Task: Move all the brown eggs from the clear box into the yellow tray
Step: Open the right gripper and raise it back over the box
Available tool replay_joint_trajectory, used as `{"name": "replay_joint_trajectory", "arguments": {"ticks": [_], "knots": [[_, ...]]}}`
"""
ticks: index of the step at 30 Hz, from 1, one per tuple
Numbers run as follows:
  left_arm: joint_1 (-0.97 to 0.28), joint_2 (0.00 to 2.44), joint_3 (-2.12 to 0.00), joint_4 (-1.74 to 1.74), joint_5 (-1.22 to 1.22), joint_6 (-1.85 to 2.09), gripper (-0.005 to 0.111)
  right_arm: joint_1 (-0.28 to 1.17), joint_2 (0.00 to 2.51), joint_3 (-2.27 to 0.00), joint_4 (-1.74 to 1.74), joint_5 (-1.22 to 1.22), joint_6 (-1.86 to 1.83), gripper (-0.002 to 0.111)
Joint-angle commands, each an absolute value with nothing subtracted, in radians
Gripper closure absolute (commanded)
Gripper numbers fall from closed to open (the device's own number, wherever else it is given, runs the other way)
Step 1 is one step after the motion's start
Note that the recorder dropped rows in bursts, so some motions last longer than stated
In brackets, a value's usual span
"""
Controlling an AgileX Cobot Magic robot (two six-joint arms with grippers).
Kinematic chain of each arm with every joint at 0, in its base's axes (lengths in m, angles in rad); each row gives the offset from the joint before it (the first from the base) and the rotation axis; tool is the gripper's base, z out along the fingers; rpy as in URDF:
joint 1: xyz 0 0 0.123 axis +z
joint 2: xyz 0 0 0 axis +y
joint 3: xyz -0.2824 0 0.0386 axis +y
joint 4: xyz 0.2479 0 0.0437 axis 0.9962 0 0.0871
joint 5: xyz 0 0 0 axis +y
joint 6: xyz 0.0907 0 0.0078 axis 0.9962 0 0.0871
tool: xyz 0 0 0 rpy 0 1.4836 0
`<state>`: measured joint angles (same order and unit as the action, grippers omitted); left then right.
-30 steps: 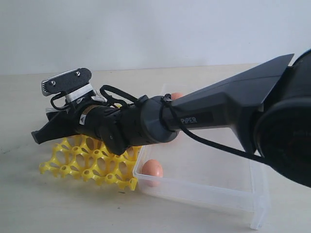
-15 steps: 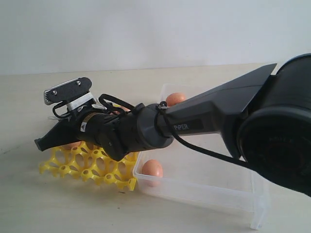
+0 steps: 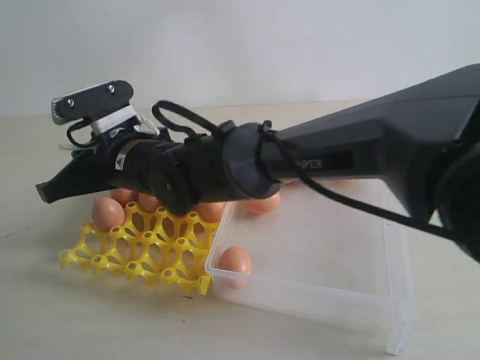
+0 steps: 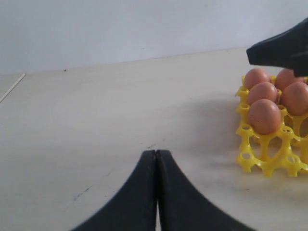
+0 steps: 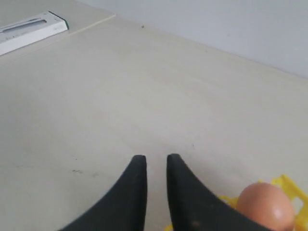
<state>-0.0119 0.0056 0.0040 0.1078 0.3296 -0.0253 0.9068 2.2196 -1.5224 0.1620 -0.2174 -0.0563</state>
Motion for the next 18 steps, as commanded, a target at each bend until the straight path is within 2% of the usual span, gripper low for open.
{"name": "replay_joint_trajectory", "arguments": {"ticks": [1, 3, 6, 15, 18], "knots": [[-0.011, 0.000, 0.000, 0.101, 0.316, -0.030, 0.107, 0.906, 2.133, -1.531, 0.112, -0.067, -0.063, 0.073], [-0.011, 0.000, 0.000, 0.101, 0.316, -0.030, 0.107, 0.906, 2.096, -1.531, 0.093, 0.068, -0.094, 0.063], [-0.011, 0.000, 0.000, 0.101, 0.316, -0.030, 0.107, 0.898, 2.044, -1.531, 0.084, 0.296, -0.123, 0.055], [-0.011, 0.000, 0.000, 0.101, 0.316, -0.030, 0.107, 0.781, 1.912, -1.531, 0.011, 0.787, -0.100, 0.055], [-0.011, 0.000, 0.000, 0.101, 0.316, -0.030, 0.107, 0.688, 1.898, -1.531, -0.035, 0.908, -0.028, 0.055]]}}
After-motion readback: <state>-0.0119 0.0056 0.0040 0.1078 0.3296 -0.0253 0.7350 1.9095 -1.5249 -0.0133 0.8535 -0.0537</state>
